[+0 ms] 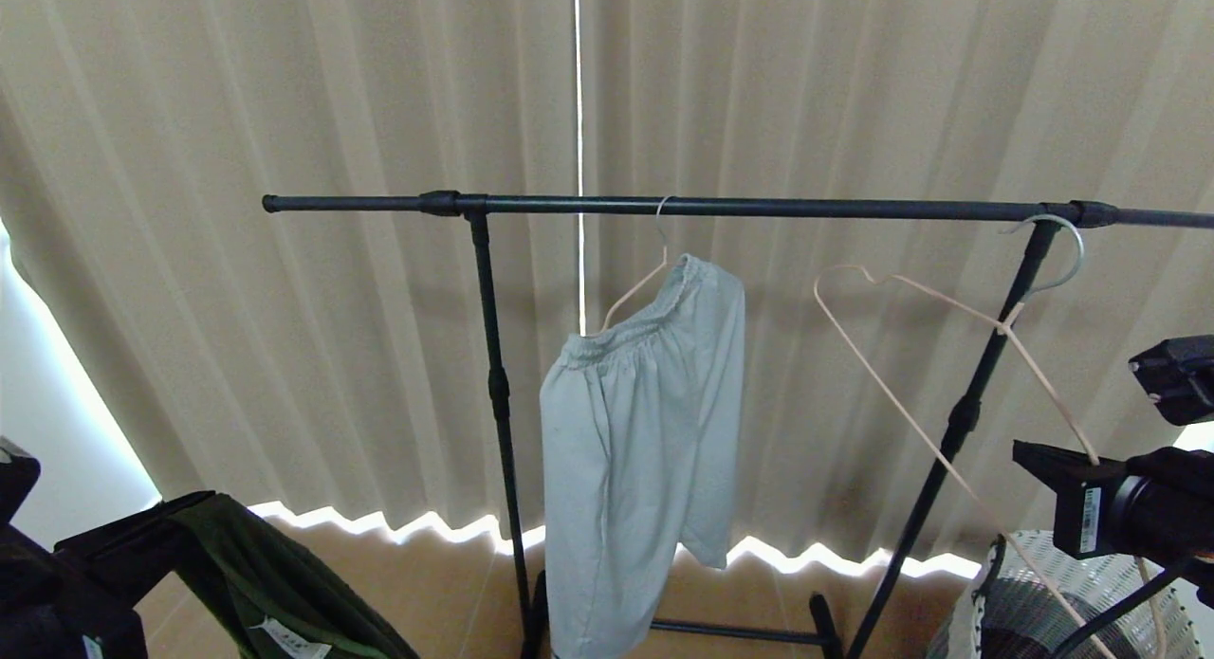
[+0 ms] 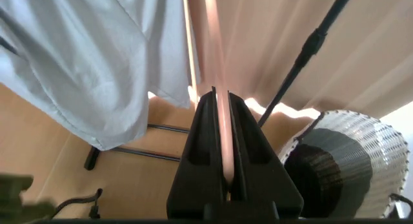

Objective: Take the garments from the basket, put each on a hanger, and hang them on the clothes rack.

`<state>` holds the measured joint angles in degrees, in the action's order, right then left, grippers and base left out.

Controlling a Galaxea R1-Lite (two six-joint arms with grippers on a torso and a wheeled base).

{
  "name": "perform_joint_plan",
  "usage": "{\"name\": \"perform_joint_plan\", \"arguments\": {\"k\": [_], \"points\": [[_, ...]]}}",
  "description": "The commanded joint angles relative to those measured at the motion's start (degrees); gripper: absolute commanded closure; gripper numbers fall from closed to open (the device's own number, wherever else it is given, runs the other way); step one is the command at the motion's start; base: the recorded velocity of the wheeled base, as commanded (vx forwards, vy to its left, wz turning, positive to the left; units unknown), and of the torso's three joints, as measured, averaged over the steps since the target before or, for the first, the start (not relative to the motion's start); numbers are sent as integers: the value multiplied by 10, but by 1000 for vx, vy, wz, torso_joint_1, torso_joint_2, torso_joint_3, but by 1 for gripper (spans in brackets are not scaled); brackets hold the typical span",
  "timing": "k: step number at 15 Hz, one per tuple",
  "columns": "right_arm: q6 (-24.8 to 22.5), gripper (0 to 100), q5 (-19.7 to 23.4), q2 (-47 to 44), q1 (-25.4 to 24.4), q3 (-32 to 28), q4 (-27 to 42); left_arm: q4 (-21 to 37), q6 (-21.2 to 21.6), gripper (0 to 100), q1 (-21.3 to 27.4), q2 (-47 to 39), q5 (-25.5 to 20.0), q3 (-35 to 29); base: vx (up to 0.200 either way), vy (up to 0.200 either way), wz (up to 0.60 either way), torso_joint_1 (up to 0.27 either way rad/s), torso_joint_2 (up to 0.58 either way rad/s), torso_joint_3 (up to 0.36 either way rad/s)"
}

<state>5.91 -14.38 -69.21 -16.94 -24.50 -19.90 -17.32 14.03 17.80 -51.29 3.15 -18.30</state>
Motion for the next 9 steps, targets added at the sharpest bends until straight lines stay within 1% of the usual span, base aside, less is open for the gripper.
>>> {"name": "perform_joint_plan", "arguments": {"k": [1,3,4,5,6,7,8,9], "points": [[1,100,14,6,-24,-5,-1,-2,4,100,22,-14,0,6,0,0,0,0,0,0],[2,100,45,11,-56,-5,-1,-1,16,100,30,-25,1,-17,0,0,0,0,0,0],[5,100,77,9,-78,-12,-3,0,33,100,29,-55,6,-53,0,0,0,0,0,0],[11,100,102,6,-93,-18,-7,3,33,100,28,-81,10,-86,0,0,0,0,0,0],[20,100,125,-4,-115,-22,-21,4,30,100,27,-120,27,-126,0,0,0,0,0,0],[28,100,134,-20,-138,-25,-52,4,20,100,29,-167,69,-169,0,0,0,0,0,0],[29,100,135,-30,-149,-25,-65,4,13,100,30,-189,85,-186,0,0,0,0,0,0],[30,100,135,-46,-168,-24,-83,4,-1,100,34,-224,108,-220,0,0,0,0,0,0]]}}
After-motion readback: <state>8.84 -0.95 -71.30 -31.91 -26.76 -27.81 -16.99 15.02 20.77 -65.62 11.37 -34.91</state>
